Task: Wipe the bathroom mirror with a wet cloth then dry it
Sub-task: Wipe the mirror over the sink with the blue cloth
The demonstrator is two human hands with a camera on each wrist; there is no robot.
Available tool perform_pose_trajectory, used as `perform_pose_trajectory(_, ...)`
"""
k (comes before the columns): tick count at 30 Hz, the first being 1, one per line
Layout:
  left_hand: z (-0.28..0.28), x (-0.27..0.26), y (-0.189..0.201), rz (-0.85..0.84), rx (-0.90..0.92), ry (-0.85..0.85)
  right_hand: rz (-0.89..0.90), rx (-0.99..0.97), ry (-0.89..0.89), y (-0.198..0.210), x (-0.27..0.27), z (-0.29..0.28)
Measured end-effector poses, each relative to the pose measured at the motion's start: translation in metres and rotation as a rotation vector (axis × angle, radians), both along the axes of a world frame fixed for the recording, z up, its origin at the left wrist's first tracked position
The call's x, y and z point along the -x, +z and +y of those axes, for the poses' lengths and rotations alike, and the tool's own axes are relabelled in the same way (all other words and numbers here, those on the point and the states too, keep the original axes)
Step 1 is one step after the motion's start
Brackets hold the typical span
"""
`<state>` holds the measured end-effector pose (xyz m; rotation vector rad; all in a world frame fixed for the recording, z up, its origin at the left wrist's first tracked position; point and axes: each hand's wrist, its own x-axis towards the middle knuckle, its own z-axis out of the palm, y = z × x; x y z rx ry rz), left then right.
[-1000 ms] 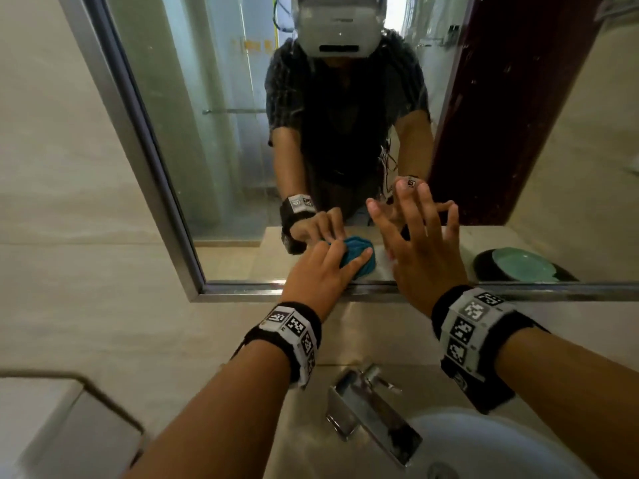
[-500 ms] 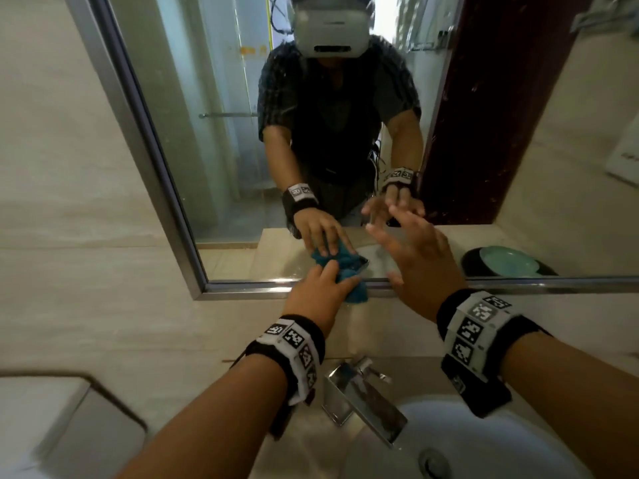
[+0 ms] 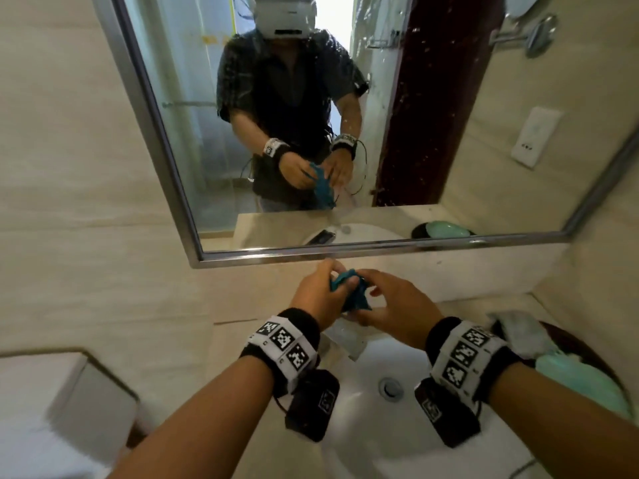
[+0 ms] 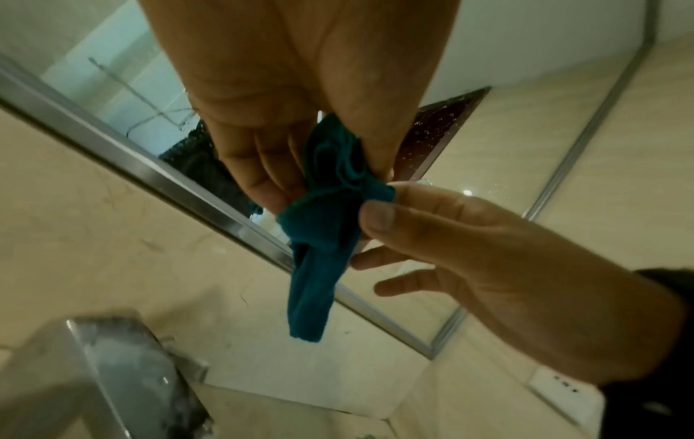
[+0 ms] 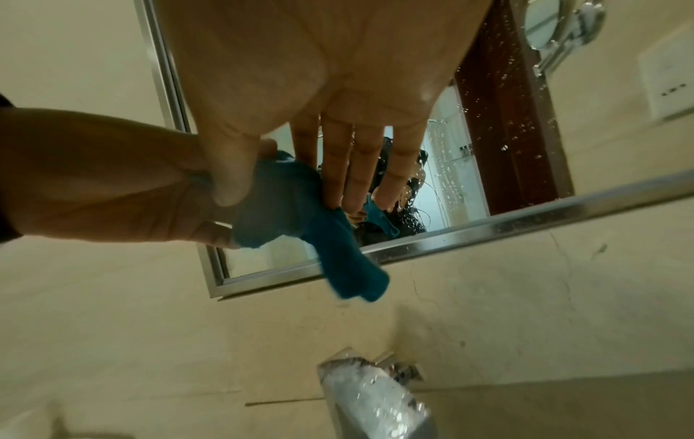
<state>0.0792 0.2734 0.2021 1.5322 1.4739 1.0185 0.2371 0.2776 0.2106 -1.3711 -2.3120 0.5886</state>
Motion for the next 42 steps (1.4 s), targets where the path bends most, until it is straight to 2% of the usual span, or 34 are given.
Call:
perform_pose_trajectory(3, -0.019, -0.009, -0.005, 0.006, 0.029, -0.064, 0.090, 0.059, -0.079, -0.006, -0.008, -0.019)
perform_pose_trajectory(6, -0.036, -0.015, -0.007, 0.021, 0.068, -0.151, 0.051, 0.035, -0.126, -0.007, -0.026, -0.030)
perform_pose_trajectory(14, -0.053, -0.040, -0.003, 0.215, -0.036, -0.185, -0.011, 0.029, -0.039, -0.002, -0.087, -0.036)
perform_pose_trajectory(17, -0.046, -0.068, -0.005, 0.184, -0.050, -0.177, 0.006, 0.094, -0.016, -0.002, -0.119, -0.029)
perform_pose_trajectory(24, -0.033, -0.161, -0.008, 0.158, -0.012, -0.062, 0.281, 0.311, 0.037, -0.007, -0.208, -0.010)
perform_pose_trajectory(29, -0.036, -0.206, -0.005, 0.176, 0.031, -0.048, 0.365, 0.346, 0.072, -0.006, -0.247, -0.002)
perform_pose_trajectory(35, -0.042, -0.204, -0.005, 0.267, 0.124, -0.055, 0.369, 0.399, 0.030, -0.014, -0.252, 0.009)
perform_pose_trajectory(39, -0.040, -0.190, -0.007, 0.354, 0.118, -0.073, 0.493, 0.427, -0.042, -0.016, -0.246, 0.012)
perform_pose_trajectory(40, -0.039, -0.186, -0.008, 0.343, 0.100, -0.089, 0.496, 0.408, -0.051, -0.014, -0.245, 0.012)
perform_pose_trajectory(42, -0.038, -0.179, -0.011, 0.218, 0.079, -0.127, 0.424, 0.369, -0.060, -0.009, -0.241, 0.016)
